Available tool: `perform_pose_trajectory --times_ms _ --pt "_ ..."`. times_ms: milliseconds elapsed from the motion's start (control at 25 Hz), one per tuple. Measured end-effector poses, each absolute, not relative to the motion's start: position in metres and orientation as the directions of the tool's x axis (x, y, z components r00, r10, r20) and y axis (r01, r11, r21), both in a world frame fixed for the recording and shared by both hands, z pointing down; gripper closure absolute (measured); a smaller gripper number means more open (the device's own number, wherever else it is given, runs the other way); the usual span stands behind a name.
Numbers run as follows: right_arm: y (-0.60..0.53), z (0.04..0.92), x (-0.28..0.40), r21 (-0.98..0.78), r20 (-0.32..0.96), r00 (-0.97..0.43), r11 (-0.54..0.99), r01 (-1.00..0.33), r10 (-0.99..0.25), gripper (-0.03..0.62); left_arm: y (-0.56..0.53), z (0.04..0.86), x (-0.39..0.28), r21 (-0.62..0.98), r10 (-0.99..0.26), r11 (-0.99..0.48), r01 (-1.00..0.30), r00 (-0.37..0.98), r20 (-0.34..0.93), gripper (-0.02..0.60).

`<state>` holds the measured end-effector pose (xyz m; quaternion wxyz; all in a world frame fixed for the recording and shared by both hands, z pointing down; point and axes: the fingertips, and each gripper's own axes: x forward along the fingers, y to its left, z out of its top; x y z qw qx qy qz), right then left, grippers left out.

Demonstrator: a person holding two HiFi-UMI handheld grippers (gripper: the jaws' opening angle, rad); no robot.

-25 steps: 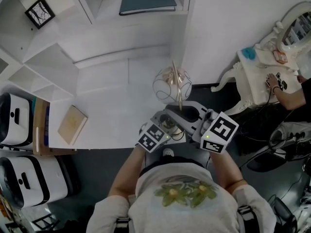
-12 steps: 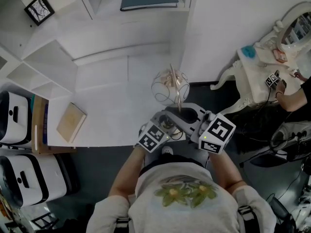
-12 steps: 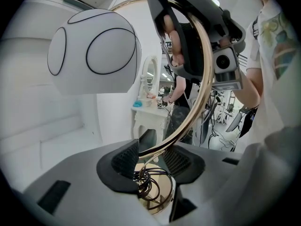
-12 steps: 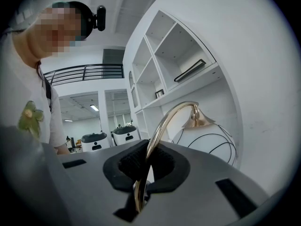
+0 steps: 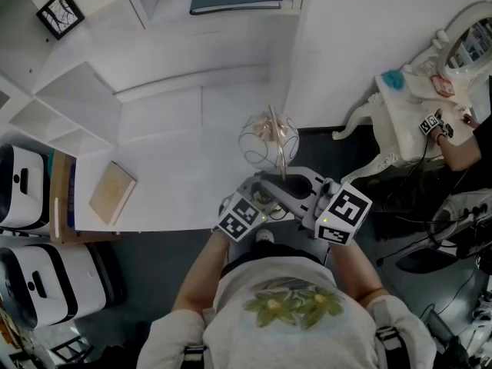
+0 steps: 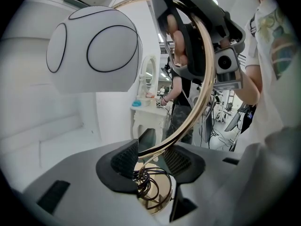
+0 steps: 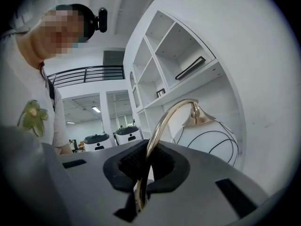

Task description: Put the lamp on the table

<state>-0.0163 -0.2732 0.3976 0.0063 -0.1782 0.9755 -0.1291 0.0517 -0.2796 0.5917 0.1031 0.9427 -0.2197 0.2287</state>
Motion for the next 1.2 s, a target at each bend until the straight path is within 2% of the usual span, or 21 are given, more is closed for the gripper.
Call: perform_pose_trajectory --times_ms 800,1200 --pt "-0.246 0.393 -0.018 -0.226 0.009 -0.93 0.905 -0.36 -0.367 0.563 -0.256 0.607 0.055 -0.036 -0.358 -0.917 -0.398 0.777 0.517 0.403" --pt "-0.246 0.403 -0.014 -0.213 0.08 -0.884 0.859 -0.466 -0.46 0.561 -0.254 0.608 0.054 -0.055 -0.401 -0.897 -0.438 0.758 0.514 0.404"
